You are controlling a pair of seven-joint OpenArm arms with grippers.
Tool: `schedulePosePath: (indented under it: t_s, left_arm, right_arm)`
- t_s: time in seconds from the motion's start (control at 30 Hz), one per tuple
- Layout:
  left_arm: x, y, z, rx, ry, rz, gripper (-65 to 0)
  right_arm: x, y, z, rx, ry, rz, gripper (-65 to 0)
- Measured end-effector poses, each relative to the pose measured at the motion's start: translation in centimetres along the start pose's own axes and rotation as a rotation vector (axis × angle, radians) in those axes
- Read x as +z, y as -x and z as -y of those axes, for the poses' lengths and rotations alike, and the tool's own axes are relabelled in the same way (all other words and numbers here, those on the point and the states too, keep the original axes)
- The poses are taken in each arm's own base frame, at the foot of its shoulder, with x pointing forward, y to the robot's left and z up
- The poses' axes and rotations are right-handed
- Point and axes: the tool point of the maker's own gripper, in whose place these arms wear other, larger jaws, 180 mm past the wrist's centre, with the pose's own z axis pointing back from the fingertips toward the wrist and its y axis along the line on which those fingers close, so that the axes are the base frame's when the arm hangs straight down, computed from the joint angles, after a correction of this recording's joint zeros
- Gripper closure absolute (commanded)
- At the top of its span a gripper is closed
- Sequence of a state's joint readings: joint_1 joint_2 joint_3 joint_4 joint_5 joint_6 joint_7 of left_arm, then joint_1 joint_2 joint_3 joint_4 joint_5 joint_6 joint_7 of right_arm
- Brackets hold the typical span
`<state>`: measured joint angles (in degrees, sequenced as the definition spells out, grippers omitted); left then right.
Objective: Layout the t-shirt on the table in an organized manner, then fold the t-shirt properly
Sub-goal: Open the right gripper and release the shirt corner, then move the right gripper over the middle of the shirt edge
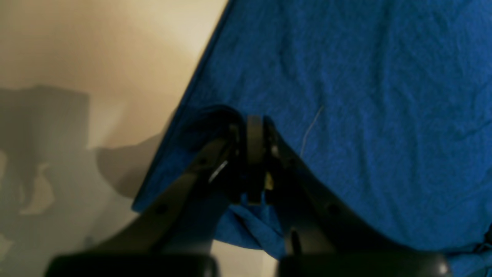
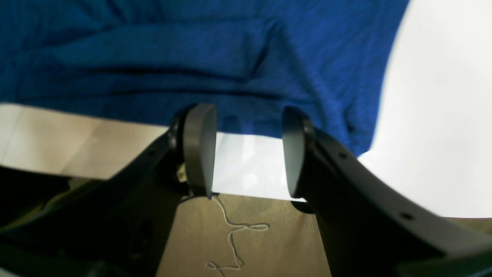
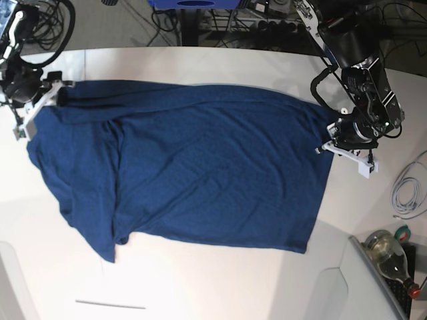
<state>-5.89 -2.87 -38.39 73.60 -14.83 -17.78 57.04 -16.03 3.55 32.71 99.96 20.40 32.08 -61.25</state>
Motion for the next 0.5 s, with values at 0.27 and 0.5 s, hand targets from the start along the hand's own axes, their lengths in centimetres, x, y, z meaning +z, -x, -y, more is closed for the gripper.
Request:
schedulePosePath:
  t_s: [0.27, 0.5]
  left_arm:
    - [1.0, -1.9, -0.3, 0.062, 0.024, 0.113, -38.7]
    - [5.1, -2.4, -6.1, 0.084, -0.022, 0.218, -50.4]
  right_arm:
    - [-1.0, -0.8, -11.3, 0.359, -0.255, 0.097, -25.7]
    - [-1.6, -3.7, -17.1, 0.592, -0.318, 0.147, -25.7]
